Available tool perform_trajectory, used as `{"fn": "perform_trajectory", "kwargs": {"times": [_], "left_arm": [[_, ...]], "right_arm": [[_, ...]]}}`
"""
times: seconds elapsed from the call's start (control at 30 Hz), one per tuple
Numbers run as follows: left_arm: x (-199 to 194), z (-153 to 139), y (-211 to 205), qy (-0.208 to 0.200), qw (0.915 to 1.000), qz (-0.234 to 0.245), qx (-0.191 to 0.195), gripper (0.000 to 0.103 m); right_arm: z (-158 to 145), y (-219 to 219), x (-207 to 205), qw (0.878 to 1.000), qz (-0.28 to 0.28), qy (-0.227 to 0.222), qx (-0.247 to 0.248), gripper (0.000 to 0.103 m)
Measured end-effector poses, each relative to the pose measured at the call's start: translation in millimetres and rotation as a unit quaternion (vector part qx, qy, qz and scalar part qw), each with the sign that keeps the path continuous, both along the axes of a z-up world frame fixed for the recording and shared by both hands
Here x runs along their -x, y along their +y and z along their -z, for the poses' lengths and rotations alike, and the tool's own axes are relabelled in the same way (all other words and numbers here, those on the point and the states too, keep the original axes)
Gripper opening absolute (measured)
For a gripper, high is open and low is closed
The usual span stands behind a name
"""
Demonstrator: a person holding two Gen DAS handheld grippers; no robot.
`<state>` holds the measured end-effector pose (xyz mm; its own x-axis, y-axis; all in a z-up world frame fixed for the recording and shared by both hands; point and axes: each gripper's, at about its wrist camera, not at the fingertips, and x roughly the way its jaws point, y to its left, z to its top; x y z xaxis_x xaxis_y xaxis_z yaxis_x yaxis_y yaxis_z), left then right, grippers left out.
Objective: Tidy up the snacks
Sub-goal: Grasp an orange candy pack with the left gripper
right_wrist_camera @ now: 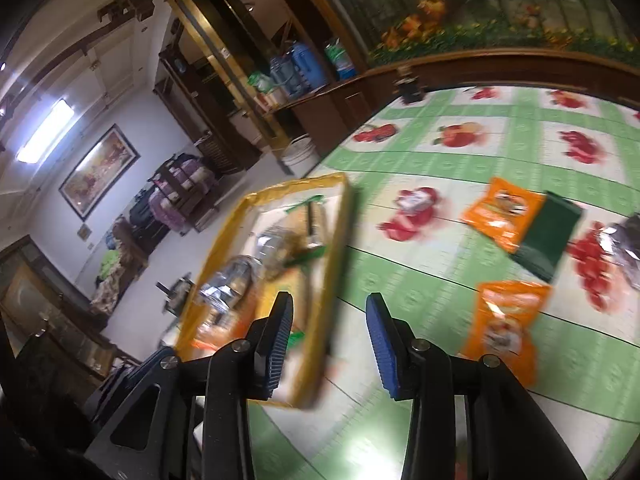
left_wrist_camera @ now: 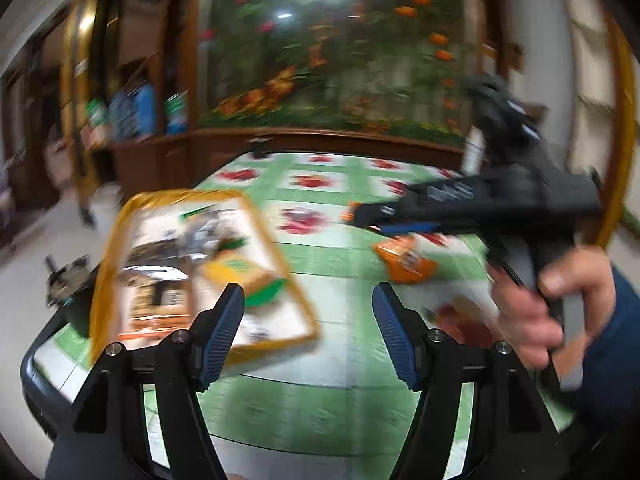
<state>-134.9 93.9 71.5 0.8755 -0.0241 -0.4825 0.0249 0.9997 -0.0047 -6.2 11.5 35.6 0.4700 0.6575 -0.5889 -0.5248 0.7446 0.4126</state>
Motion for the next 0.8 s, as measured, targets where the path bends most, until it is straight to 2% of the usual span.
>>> {"fn": "perform_trajectory", "kwargs": {"times": [0.03,0.1,0.2,0.3,0.37,0.47,0.57,0.67,0.8], "left_arm": [[3,2,-8,-0.009,0.9997,0.008,-0.020,0.066],[2,9,-19,-0.003,0.9989,0.026,-0.039,0.077],[-8,20,-24,0.023,0.9983,0.045,-0.029,0.077],[-16,29,-31,0.042,0.9968,0.051,-0.046,0.077],[-14,26,-32,0.034,0.9965,0.061,-0.045,0.077],[-14,29,-35,0.044,0.9957,0.068,-0.046,0.077],[-5,30,-39,0.037,0.9958,0.066,-0.050,0.077],[-5,30,-37,0.040,0.9961,0.065,-0.044,0.077],[-6,31,-35,0.045,0.9963,0.064,-0.037,0.077]], "right_arm": [[2,-8,0,1.000,0.009,0.001,-0.003,0.041],[7,-27,-5,0.999,0.031,0.007,-0.009,0.041],[13,-46,-13,0.998,0.059,0.009,-0.003,0.041],[17,-60,-22,0.997,0.078,0.018,-0.009,0.041],[18,-65,-27,0.996,0.090,0.014,-0.002,0.041],[22,-69,-33,0.993,0.112,0.001,0.029,0.041],[33,-75,-47,0.989,0.136,0.017,0.049,0.041],[44,-76,-55,0.988,0.138,0.035,0.062,0.041],[55,-65,-58,0.988,0.121,0.037,0.084,0.039]]}}
